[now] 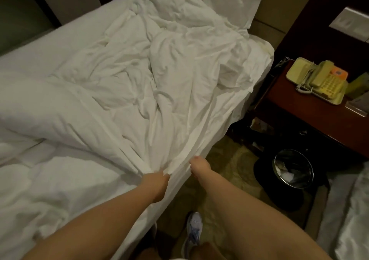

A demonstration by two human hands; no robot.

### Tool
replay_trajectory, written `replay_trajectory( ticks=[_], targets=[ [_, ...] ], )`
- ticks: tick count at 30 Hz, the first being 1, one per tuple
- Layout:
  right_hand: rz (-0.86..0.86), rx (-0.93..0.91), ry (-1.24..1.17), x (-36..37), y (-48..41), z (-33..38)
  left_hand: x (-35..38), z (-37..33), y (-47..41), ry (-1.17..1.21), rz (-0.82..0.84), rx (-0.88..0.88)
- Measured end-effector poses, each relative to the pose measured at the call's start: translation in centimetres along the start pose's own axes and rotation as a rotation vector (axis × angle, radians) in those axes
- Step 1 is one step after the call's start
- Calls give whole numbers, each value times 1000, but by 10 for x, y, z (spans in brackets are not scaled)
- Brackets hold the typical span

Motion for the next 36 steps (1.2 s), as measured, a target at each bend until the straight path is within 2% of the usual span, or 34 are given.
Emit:
replay_trajectory(
  ticks=[8,15,22,26,28,32,36],
  targets=[
    [-128,-198,110,-97,13,44,-117,-77,-28,66,-281,43],
    [-201,-241,174,-166,-12,66,-168,-115,-69,34,-338,67],
    [-218,-318,345,-208,-101,121,-230,-123,-171,97,-356,81],
    [-215,-334,344,-236,-175,156,-271,-121,-250,189,-448,93],
    [-184,-257,218,-250,-216,167,-283,-121,-284,256,-490,94],
    [-67,41,-305,-257,-279,166,-284,-112,-330,197,-442,-42],
    [-35,113,-767,-263,-314,187,-289,-106,-353,148,-365,-85]
  ],
)
Point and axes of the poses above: each hand's wrist, its own y-axis away from the middle knuckle, its own x-axis out of the palm, z = x × y, the point moved 4 cm from there along -y, towards the middle knuckle, and after that the axes turned 12 degrees about y, right-handed, at the moved point
